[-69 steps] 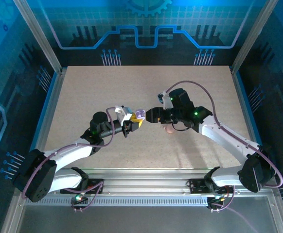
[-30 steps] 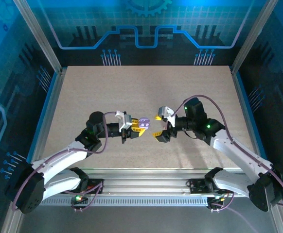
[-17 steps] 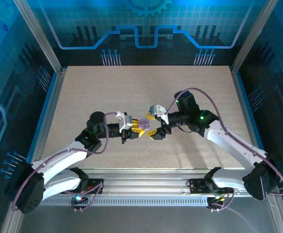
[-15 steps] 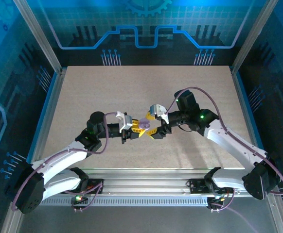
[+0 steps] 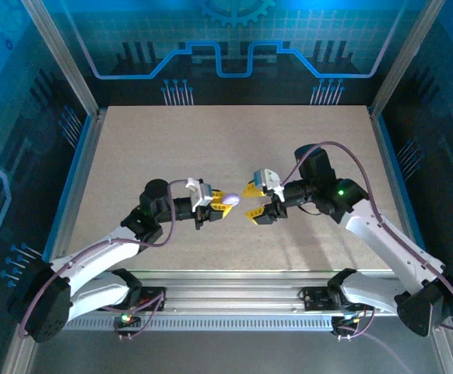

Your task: Insert wireless bluetooth earbuds into charging case

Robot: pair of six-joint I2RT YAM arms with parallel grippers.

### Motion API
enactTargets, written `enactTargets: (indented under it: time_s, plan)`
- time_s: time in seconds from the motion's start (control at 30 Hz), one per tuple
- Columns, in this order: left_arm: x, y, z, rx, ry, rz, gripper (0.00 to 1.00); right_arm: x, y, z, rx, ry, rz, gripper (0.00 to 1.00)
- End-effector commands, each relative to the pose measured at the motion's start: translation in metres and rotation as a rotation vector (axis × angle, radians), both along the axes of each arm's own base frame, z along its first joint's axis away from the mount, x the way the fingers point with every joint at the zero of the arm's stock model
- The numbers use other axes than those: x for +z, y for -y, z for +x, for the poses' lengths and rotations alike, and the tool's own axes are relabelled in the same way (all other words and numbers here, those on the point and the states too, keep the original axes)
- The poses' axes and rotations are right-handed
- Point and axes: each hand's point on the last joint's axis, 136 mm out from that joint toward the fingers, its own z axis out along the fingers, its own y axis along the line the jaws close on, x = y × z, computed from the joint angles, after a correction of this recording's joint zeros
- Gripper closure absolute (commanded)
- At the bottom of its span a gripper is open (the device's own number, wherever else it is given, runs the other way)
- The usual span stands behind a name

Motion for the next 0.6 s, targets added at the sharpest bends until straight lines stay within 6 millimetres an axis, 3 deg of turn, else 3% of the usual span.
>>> enactTargets:
  time_s: [0.0,0.27,0.57]
  plan:
    - [0.015,0.004,0.0,-0.015,0.017,-0.035,0.81,-0.006,0.006,0.015,-0.105,-0.009,-0.006,0.44]
    - [0.016,0.006,-0.005,-0.054,0.0,-0.046,0.81,-0.01,-0.005,0.019,-0.069,-0.021,-0.046,0.48]
    - [0.019,0.008,-0.005,-0.061,-0.004,-0.059,0.81,-0.019,-0.023,0.008,0.01,-0.014,-0.084,0.56]
